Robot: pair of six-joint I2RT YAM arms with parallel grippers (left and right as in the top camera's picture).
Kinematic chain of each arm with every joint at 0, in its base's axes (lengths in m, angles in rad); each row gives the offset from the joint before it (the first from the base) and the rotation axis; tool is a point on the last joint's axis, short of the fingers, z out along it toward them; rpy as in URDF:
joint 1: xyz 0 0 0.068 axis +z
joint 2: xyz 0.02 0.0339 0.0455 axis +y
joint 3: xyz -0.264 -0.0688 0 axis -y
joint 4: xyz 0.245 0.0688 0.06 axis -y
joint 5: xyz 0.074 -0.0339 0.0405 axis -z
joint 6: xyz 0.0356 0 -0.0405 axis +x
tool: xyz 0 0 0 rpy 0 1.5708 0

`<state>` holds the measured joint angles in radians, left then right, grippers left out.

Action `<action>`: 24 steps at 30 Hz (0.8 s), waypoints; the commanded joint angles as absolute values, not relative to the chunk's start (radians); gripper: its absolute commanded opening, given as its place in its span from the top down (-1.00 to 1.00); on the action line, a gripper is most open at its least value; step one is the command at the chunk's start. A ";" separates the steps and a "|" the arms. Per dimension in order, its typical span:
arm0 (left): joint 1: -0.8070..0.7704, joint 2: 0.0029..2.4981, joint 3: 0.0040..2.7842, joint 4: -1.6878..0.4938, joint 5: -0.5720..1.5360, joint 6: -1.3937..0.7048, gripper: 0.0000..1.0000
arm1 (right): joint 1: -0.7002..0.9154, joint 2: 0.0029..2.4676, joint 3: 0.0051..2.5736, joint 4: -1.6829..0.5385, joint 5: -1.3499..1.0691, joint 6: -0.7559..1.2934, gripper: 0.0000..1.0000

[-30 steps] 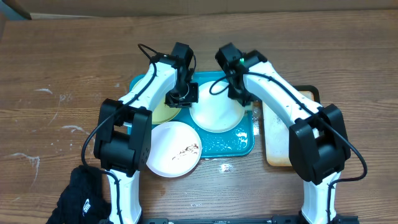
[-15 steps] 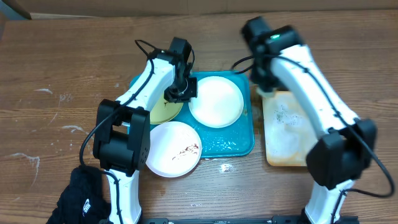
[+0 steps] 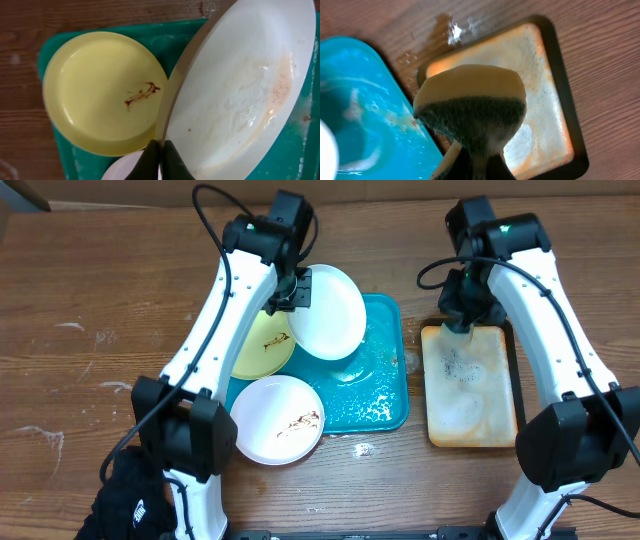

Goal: Clean dirty plates on tray and stack at the side
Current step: 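Move the sponge back over the soapy tray with the right gripper, then lift the white plate off the teal tray with the left gripper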

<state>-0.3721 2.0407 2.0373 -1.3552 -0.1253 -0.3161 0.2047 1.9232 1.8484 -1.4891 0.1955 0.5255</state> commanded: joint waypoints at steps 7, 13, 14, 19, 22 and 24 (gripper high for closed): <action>-0.520 2.006 2.118 -1.522 -0.510 -0.428 0.92 | 0.205 1.904 1.639 -1.420 0.185 0.515 0.92; -0.583 2.006 2.118 -1.589 -0.675 -0.507 0.92 | 0.172 1.904 1.532 -1.354 0.168 0.515 0.92; -0.591 2.006 2.118 -1.598 -0.698 -0.529 0.92 | 0.163 1.904 1.518 -1.344 0.163 0.514 0.92; -0.620 2.006 2.118 -1.622 -0.802 -0.592 0.92 | 0.094 1.904 1.452 -1.292 0.110 0.487 0.92; -0.642 2.006 2.118 -1.623 -0.858 -0.610 0.92 | 0.045 1.904 1.420 -1.265 0.064 0.462 0.92; -0.661 2.006 2.118 -1.623 -0.895 -0.618 0.92 | 0.021 1.904 1.406 -1.260 0.049 0.446 0.92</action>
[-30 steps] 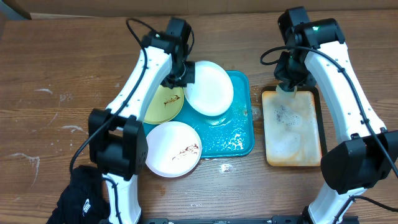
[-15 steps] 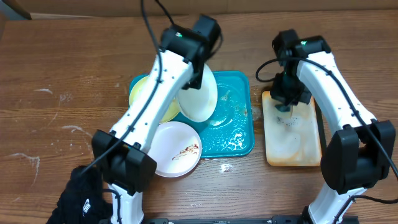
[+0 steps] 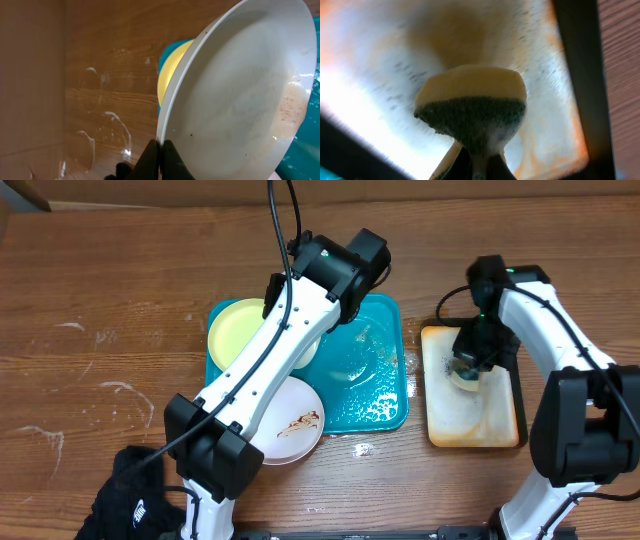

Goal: Clean dirty plates on tray and stack at the side
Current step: 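Lift the white plate off the teal tray with the left gripper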

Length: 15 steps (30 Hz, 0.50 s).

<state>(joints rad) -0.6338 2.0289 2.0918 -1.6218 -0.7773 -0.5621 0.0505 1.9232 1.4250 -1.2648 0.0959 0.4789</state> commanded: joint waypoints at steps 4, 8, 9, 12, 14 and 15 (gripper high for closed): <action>-0.709 2.006 2.118 -1.623 -0.985 -0.617 0.92 | -0.002 1.904 1.398 -1.257 0.031 0.416 0.92; -0.764 2.006 2.118 -1.627 -1.084 -0.614 0.92 | -0.002 1.904 1.398 -1.251 0.027 0.416 0.92; -0.773 2.006 2.118 -1.628 -1.100 -0.613 0.92 | -0.002 1.904 1.398 -1.248 0.022 0.414 0.92; -0.793 2.006 2.118 -1.637 -1.148 -0.614 0.92 | -0.002 1.904 1.398 -1.245 0.019 0.414 0.92; -0.795 2.006 2.118 -1.649 -1.175 -0.618 0.91 | -0.002 1.904 1.398 -1.242 0.014 0.413 0.92; -0.795 2.006 2.118 -1.653 -1.182 -0.617 0.92 | -0.002 1.904 1.398 -1.242 0.009 0.413 0.92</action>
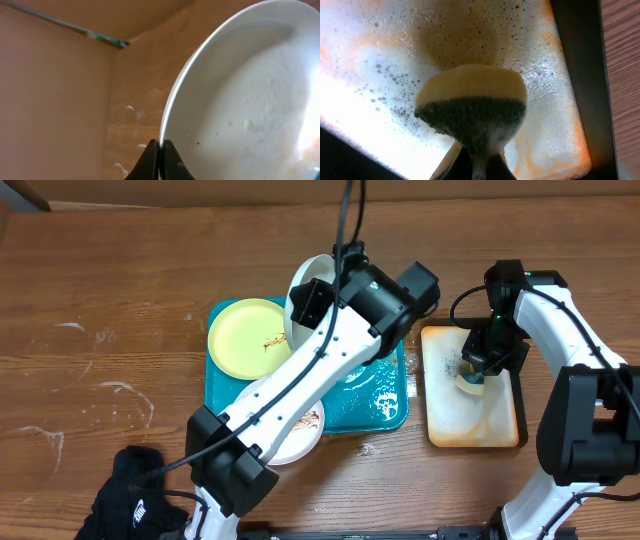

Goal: Clean dirty plates on tray and stack at the side
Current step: 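Lift the white plate off the teal tray with the left gripper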

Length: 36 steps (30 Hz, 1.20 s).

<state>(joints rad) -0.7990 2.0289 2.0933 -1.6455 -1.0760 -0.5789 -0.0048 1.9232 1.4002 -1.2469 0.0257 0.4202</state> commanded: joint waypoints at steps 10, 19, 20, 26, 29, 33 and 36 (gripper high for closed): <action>-0.796 2.006 2.118 -1.679 -1.214 -0.629 0.92 | -0.002 1.904 1.398 -1.235 -0.003 0.411 0.92; -0.796 2.006 2.118 -1.679 -1.216 -0.633 0.92 | -0.002 1.904 1.398 -1.231 -0.003 0.411 0.92; -0.796 2.006 2.118 -1.679 -1.216 -0.633 0.92 | -0.002 1.904 1.398 -1.230 -0.003 0.411 0.92; -0.796 2.006 2.118 -1.679 -1.216 -0.633 0.92 | -0.002 1.904 1.398 -1.230 -0.004 0.411 0.92; -0.796 2.006 2.118 -1.679 -1.216 -0.633 0.92 | -0.002 1.904 1.398 -1.230 -0.007 0.411 0.92; -0.797 2.006 2.118 -1.679 -1.216 -0.633 0.91 | -0.002 1.904 1.398 -1.229 -0.021 0.411 0.92; -0.797 2.006 2.118 -1.679 -1.216 -0.633 0.92 | -0.002 1.904 1.398 -1.226 -0.022 0.411 0.92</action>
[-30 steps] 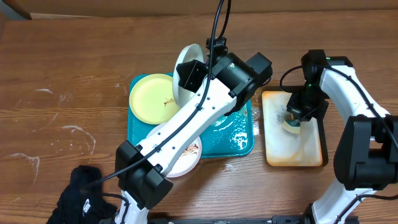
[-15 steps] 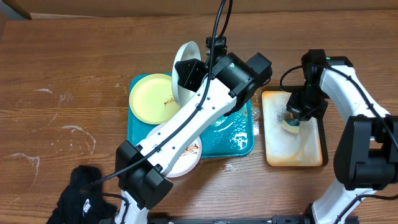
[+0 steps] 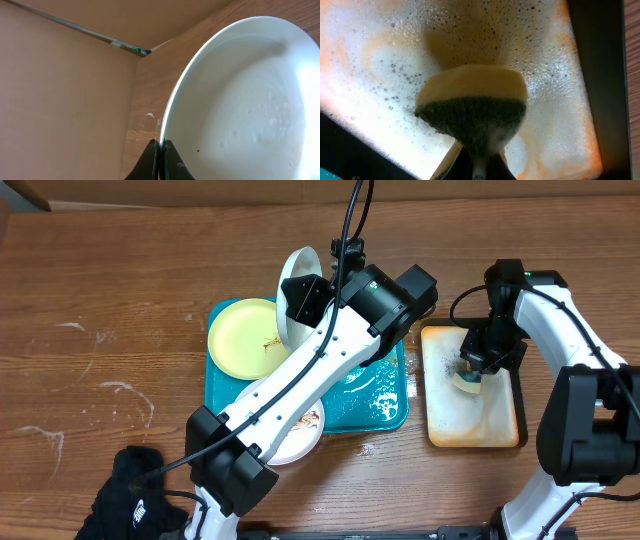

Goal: Clean dirty plates on tray and stack at the side
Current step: 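Lift the white plate off the teal tray with the left gripper, then carry the white plate left and set it on the table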

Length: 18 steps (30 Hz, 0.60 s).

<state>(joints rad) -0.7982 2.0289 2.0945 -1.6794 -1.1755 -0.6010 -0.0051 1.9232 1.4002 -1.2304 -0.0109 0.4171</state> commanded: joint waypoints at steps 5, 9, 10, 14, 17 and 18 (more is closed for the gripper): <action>-0.796 2.006 2.118 -1.667 -1.113 -0.645 0.92 | -0.002 1.904 1.398 -1.227 -0.022 0.411 0.92; -0.764 2.006 2.118 -1.625 -0.844 -0.674 0.91 | -0.002 1.904 1.398 -1.227 -0.022 0.411 0.92; -0.753 2.006 2.118 -1.607 -0.776 -0.674 0.92 | -0.002 1.904 1.398 -1.227 -0.022 0.411 0.92; -0.704 2.006 2.118 -1.544 -0.550 -0.673 0.91 | -0.002 1.904 1.398 -1.228 -0.022 0.411 0.92; -0.655 2.006 2.118 -1.483 -0.424 -0.649 0.91 | -0.002 1.904 1.398 -1.231 -0.026 0.411 0.92; -0.636 2.006 2.118 -1.469 -0.393 -0.645 0.91 | -0.002 1.904 1.398 -1.232 -0.028 0.411 0.92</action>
